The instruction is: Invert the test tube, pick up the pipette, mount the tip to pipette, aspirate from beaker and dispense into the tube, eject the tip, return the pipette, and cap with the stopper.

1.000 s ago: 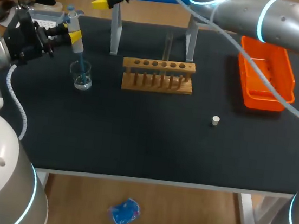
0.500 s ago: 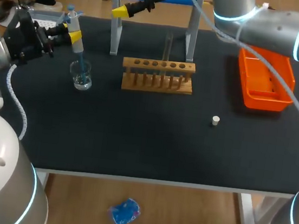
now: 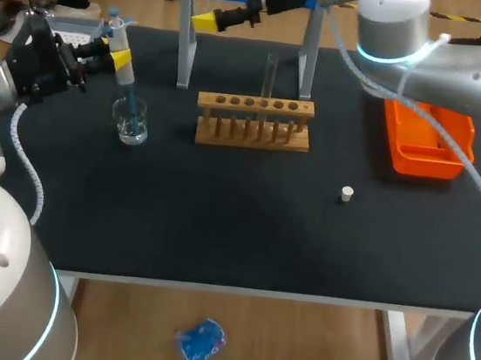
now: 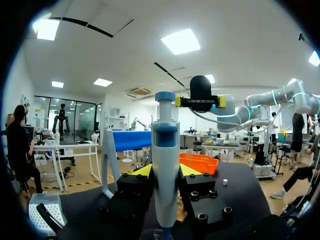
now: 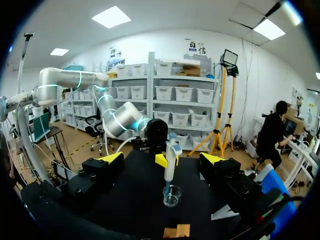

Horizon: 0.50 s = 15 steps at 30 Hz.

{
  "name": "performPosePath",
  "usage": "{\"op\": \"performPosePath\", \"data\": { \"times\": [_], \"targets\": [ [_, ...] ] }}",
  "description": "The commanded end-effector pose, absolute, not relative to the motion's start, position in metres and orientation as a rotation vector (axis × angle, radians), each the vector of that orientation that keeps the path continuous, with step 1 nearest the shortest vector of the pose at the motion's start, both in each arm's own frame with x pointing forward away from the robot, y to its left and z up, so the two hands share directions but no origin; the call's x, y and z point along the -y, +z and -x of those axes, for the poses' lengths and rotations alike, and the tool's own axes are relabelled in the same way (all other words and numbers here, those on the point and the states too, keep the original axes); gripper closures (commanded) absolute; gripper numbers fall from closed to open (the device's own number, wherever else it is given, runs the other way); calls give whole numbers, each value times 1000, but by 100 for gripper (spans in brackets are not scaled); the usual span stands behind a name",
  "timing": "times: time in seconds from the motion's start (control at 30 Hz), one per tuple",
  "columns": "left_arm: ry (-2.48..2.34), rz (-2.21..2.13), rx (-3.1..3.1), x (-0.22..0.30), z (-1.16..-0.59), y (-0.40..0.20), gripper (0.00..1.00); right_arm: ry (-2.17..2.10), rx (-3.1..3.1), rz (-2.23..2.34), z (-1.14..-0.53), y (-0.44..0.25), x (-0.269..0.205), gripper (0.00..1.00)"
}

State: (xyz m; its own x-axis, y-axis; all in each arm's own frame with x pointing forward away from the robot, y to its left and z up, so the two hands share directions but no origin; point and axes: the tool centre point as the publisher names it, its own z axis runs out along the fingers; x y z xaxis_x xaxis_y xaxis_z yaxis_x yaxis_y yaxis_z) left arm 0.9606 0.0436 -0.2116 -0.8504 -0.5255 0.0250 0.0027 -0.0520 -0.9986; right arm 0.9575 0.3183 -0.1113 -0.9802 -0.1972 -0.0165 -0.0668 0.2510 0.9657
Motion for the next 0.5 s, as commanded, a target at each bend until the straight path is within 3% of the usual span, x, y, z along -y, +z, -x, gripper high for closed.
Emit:
{"op": "performPosePath", "data": {
  "times": [0.03,0.5],
  "targets": [
    [-1960,557,-1861,-43,-960,-211,100,-1874,2512,-108,-947,-101,-266,0],
    [-1960,557,-1861,-43,-960,-211,100,-1832,2622,72,-957,-130,-167,0]
  ]
}}
